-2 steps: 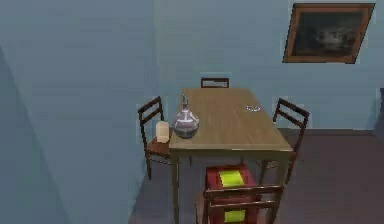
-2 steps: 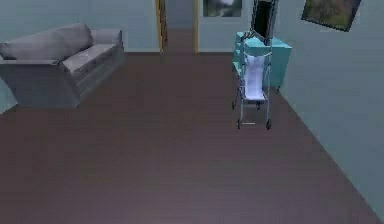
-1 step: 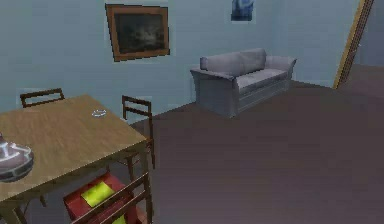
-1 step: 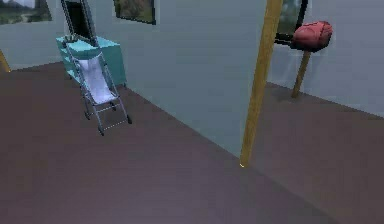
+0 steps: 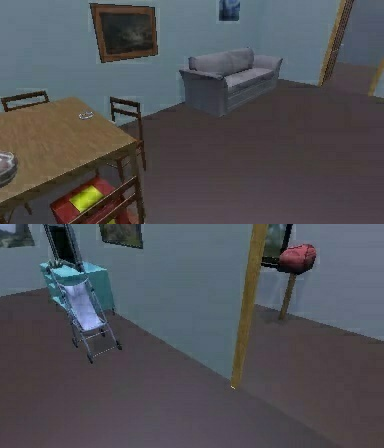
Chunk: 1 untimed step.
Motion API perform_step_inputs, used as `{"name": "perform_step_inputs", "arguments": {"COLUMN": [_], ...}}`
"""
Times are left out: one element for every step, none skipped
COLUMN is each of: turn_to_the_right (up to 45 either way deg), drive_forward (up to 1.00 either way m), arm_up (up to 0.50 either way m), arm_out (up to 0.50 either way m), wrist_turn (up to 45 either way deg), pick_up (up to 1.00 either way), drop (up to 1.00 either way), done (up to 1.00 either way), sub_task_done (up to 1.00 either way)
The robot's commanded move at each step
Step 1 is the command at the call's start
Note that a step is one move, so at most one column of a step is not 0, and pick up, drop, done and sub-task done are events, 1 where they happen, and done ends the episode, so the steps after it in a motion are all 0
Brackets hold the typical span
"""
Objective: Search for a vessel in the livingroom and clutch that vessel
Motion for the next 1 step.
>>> {"name": "perform_step_inputs", "arguments": {"turn_to_the_right": [0.0], "drive_forward": [0.65], "arm_up": [0.0], "arm_out": [0.0], "wrist_turn": [0.0], "pick_up": [0.0], "drop": [0.0], "done": [0.0], "sub_task_done": [0.0]}}
